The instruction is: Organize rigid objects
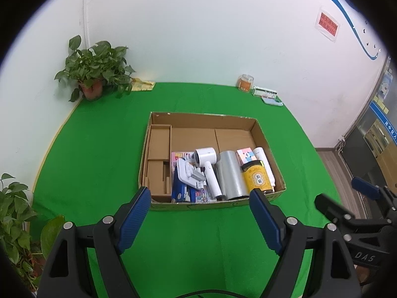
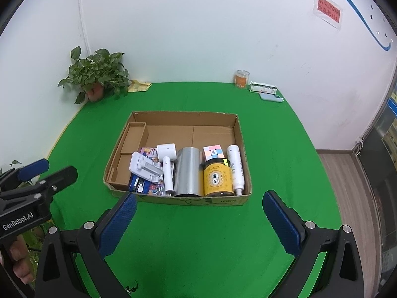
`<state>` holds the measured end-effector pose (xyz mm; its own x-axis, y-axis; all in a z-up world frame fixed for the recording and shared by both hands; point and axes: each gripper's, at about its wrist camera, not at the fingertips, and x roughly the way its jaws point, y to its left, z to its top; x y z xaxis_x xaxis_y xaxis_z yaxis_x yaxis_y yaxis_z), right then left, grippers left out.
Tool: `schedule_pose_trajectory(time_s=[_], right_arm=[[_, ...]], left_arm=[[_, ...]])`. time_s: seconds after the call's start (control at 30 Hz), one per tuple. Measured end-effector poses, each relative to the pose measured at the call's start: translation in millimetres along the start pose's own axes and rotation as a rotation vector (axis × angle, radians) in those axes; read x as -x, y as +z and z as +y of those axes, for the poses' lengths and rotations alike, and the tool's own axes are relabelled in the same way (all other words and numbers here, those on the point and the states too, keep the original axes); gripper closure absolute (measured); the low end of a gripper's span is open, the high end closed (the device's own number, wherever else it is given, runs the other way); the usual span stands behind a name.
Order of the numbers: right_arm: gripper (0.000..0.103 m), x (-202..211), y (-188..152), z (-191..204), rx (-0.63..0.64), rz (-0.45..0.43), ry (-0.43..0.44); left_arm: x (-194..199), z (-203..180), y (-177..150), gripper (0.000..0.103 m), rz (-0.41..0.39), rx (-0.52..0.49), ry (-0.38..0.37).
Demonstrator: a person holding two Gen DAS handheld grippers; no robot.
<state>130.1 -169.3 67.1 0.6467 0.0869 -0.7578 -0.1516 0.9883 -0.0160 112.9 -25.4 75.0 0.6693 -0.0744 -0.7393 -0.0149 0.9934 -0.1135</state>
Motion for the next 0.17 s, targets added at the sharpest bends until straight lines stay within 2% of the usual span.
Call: schedule_pose_trajectory(time_s=[0.17], right_arm=[[0.001,-9.2,-3.0,-3.3,-0.007,0.031,0.003]], left_arm=[[1.7,-4.3,0.8,0.021,-0.019,-0.028,0.029]])
